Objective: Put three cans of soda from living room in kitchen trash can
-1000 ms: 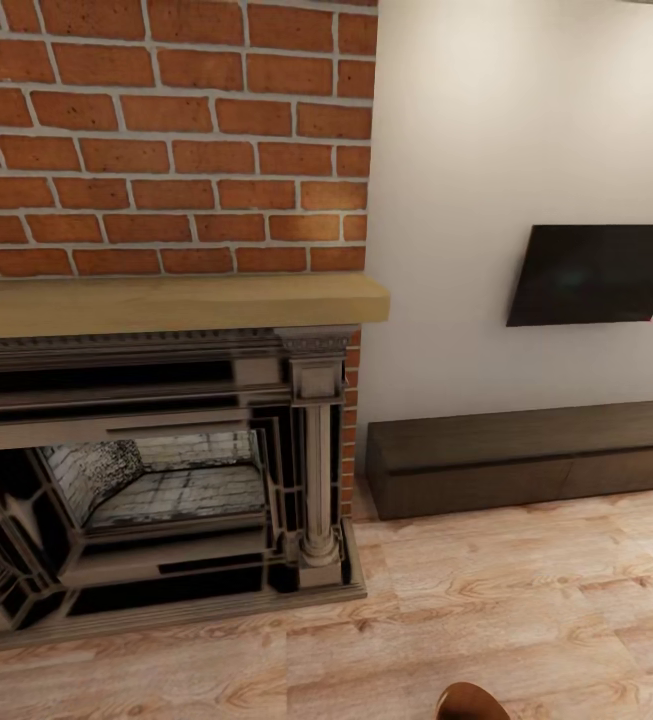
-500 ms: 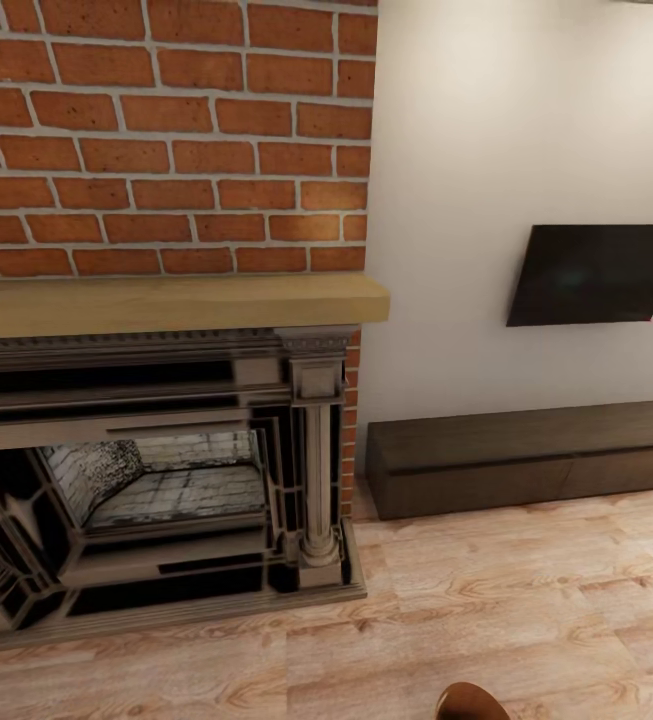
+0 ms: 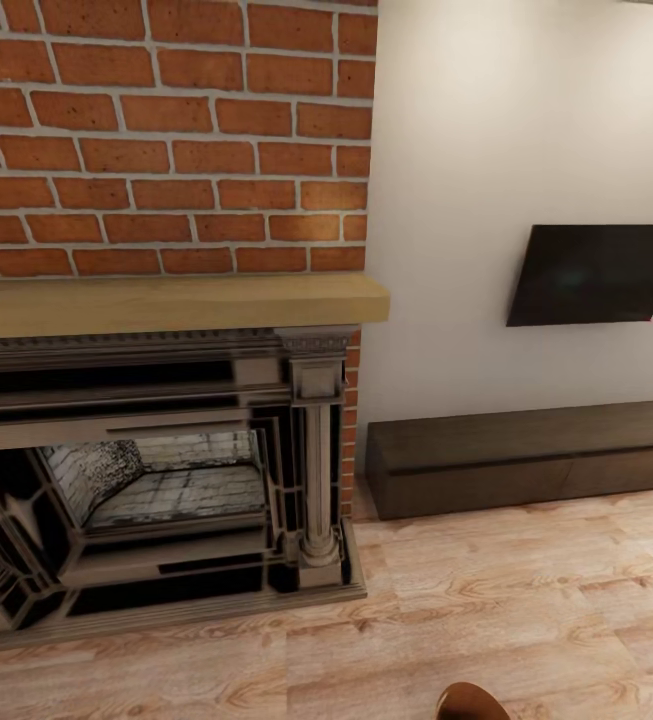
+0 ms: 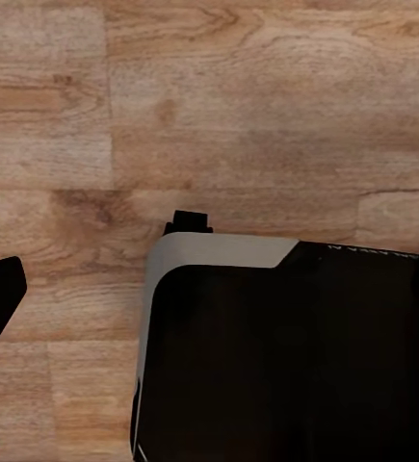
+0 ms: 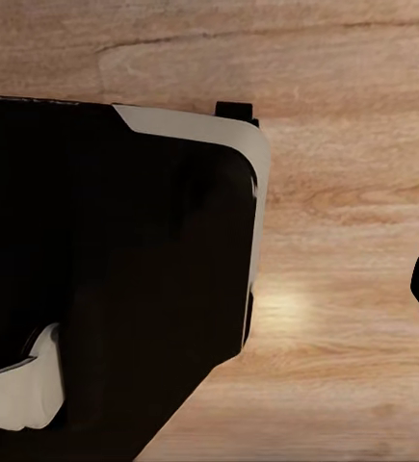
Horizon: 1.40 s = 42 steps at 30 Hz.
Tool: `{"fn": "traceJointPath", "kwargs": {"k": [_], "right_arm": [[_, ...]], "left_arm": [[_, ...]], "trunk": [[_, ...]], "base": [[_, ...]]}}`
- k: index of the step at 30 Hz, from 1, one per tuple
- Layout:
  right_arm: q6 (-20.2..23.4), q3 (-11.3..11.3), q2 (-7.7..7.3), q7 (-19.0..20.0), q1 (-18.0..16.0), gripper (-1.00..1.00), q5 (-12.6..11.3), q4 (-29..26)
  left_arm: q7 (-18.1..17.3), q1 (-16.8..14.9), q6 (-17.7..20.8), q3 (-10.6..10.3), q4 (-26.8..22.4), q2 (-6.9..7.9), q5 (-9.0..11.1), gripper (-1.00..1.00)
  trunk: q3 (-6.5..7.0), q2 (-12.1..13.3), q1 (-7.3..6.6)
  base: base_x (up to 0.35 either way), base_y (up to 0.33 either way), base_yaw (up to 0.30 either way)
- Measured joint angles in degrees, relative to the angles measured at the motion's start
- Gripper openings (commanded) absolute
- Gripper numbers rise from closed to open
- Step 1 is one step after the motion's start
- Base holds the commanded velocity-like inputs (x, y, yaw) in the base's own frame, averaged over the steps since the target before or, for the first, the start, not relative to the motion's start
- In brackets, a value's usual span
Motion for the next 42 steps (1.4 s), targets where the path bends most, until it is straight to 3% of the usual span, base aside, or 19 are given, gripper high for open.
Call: {"fn": "traceJointPath", "kwargs": {"k": [42], "right_arm": [[0.0, 0.0, -0.04, 0.0, 0.2, 1.00, 0.0, 0.0]], "left_arm": [[0.0, 0.0, 0.0, 0.0, 0.0, -0.14, 0.0, 1.00]], "trunk": [[0.00, 0.0, 0.00]], "base": [[0.000, 0.000, 0.000]]}}
